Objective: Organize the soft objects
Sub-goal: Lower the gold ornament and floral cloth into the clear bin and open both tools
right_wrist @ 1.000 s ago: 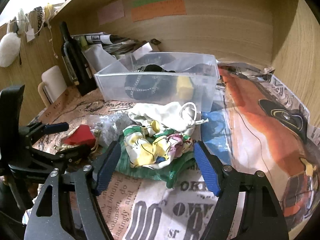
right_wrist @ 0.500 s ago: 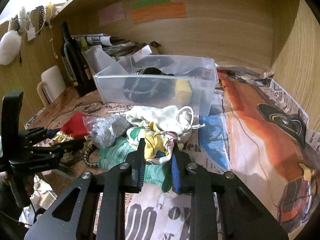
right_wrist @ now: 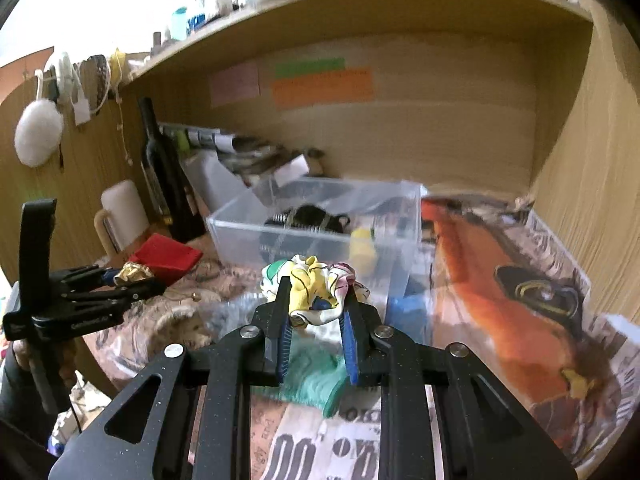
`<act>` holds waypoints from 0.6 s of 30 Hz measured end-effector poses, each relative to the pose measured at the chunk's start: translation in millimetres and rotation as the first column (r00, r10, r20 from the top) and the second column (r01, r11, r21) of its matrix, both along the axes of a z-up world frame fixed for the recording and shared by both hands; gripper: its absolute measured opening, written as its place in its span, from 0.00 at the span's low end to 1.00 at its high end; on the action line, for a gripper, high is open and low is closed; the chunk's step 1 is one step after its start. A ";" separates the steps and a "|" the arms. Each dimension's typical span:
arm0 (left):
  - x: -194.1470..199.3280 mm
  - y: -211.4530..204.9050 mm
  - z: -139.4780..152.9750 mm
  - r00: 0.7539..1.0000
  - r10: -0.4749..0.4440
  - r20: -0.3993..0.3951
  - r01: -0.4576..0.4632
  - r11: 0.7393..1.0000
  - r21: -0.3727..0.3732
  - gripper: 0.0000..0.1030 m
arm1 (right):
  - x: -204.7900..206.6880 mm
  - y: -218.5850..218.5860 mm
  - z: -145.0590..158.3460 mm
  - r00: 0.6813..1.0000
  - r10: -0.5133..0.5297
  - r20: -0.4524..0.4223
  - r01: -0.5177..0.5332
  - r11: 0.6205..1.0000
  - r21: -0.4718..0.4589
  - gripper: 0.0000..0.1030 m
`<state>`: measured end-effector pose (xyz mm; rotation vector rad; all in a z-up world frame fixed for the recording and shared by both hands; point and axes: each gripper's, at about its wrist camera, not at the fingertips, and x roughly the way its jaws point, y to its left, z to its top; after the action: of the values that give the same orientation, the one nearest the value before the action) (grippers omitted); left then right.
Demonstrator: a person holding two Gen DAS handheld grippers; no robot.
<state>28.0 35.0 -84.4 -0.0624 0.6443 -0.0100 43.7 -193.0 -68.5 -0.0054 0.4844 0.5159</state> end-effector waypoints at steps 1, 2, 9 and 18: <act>0.8 -0.7 5.1 1.000 -0.002 0.016 0.002 1.000 0.003 0.43 | 0.4 -0.3 3.2 1.000 -0.001 0.011 0.001 1.000 0.002 0.19; 1.9 -1.4 10.8 0.999 -0.005 0.034 0.005 1.000 0.004 0.43 | 1.4 -0.5 7.0 1.000 -0.005 0.024 0.005 1.000 0.006 0.19; 21.9 -2.3 37.3 0.994 -0.023 0.103 0.023 1.000 0.000 0.43 | 17.2 4.0 24.4 0.995 -0.025 0.093 0.023 1.000 0.012 0.19; 65.9 -3.1 52.2 0.992 -0.027 0.120 0.026 1.000 0.005 0.43 | 55.2 11.4 31.7 0.994 -0.030 0.109 0.028 0.999 0.024 0.19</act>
<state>93.9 31.9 -32.2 -0.0498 0.5245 -0.0382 98.9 -181.5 -36.9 -0.0055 0.3707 0.4898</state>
